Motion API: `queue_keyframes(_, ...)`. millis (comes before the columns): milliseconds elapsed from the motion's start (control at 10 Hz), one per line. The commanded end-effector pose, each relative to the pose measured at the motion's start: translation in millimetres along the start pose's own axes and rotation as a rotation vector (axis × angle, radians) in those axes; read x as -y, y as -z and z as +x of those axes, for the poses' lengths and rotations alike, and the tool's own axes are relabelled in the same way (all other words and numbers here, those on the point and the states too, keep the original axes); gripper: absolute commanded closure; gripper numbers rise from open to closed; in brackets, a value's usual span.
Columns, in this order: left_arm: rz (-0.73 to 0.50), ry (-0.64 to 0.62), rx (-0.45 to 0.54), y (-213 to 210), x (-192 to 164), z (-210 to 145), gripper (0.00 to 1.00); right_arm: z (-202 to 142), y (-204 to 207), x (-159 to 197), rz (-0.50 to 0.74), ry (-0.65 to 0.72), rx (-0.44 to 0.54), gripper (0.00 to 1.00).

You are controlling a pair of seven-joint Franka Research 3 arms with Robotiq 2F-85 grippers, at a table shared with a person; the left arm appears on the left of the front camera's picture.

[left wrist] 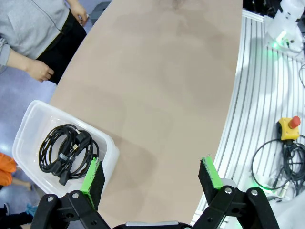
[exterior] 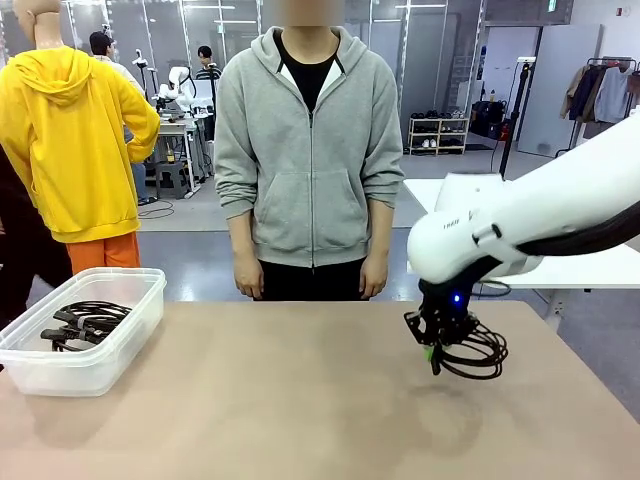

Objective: Organize and store the cables.
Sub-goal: Place the USB Extension Cable into the Organizing box.

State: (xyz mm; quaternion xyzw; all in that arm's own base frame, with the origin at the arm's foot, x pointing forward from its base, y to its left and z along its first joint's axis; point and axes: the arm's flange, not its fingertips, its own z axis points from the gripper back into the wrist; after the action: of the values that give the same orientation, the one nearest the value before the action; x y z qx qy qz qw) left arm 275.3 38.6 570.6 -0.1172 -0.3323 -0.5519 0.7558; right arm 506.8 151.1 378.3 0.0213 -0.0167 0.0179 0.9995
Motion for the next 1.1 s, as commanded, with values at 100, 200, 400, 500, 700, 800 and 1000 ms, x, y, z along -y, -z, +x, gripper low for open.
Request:
queue_keyframes(100, 0.006, -0.007, -0.011, -1.0, -4.3, 1.6, 0.00, -10.1, -44.5, -8.3, 0.008, 0.064, -0.008, 0.92)
queue_keyframes(200, 0.006, -0.007, -0.011, -1.0, -4.3, 1.6, 0.00, -6.8, -25.5, -2.0, -0.003, 0.011, -0.005, 0.92)
queue_keyframes(400, 0.006, -0.007, -0.011, -1.0, -4.3, 1.6, 0.00, -6.8, -25.5, -2.0, -0.003, 0.011, -0.005, 0.92)
queue_keyframes(500, 0.006, -0.007, -0.011, -1.0, -4.3, 1.6, 0.00, -6.8, -25.5, -2.0, -0.003, 0.011, -0.005, 0.92)
queue_keyframes(700, 0.006, -0.007, -0.011, -1.0, -4.3, 1.6, 0.00, -6.8, -25.5, -2.0, -0.003, 0.011, -0.005, 0.92)
queue_keyframes(800, 0.006, -0.007, -0.011, -1.0, -4.3, 1.6, 0.00, -8.2, -23.9, -2.1, -0.004, 0.020, -0.026, 0.83)
queue_keyframes(1000, 0.006, -0.007, -0.011, -1.0, -4.3, 1.6, 0.00, 9.1, -32.5, -80.8, -0.131, -0.055, -0.015, 0.83)
